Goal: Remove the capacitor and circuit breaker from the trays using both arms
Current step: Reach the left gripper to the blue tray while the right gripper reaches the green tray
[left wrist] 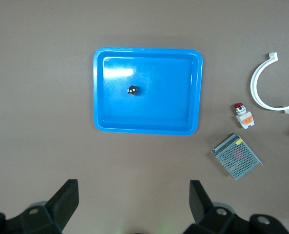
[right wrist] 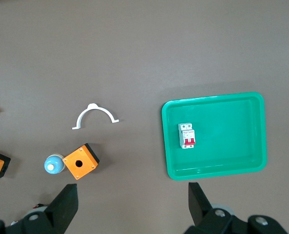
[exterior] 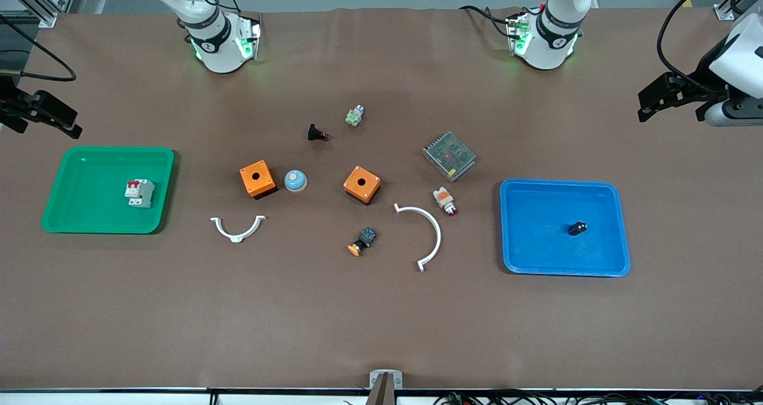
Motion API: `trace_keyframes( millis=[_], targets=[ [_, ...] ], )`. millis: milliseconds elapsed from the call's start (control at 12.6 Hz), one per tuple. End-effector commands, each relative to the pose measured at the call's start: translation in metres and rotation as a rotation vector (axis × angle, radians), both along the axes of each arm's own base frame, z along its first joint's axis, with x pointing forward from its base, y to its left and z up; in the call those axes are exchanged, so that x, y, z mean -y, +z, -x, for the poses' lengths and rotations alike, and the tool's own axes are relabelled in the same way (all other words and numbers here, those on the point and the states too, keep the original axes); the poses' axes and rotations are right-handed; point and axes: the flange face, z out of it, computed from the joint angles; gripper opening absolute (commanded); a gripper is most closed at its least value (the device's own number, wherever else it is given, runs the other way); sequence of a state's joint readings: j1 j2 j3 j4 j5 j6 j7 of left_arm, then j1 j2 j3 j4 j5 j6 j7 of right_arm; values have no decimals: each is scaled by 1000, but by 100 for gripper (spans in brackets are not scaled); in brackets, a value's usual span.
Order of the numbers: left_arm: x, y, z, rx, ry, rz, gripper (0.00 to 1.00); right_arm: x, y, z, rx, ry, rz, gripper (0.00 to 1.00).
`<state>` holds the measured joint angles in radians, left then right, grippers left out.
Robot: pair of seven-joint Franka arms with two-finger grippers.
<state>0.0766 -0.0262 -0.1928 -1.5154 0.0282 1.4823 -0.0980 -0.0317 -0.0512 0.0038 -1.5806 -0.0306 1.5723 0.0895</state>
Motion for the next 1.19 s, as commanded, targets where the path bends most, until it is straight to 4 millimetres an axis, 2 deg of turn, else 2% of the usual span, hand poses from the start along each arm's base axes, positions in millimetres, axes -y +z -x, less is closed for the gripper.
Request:
trace_keyframes(
  millis=[0,238,396,554,713,871,1030,1109],
  targets=[
    [1,7,5,1,-16,-22,100,-3,4,6,2,-9,9,100],
    [-6,4,1,-4,-6,-20,99,-3,-1,6,-10,-9,9,100],
    [-9,-6,-11,-19,-6,-14,100,-3,-3,6,-15,-9,9,100],
    [-20,-34,-29,-54,13,-10,100,-3,-3,6,-12,-9,9,100],
    [-35,-88,-48,-47,34,-5,99,3,-6,3,-12,-6,9,100],
    [-46,-159,-55,-7,46,1,100,18,-31,-3,-50,7,17,100],
    [-59,-236,-59,25,62,15,100,32,-80,-10,-67,-1,15,100],
    [-61,-287,-63,47,63,31,99,46,-129,-16,-95,-4,12,100]
  ],
)
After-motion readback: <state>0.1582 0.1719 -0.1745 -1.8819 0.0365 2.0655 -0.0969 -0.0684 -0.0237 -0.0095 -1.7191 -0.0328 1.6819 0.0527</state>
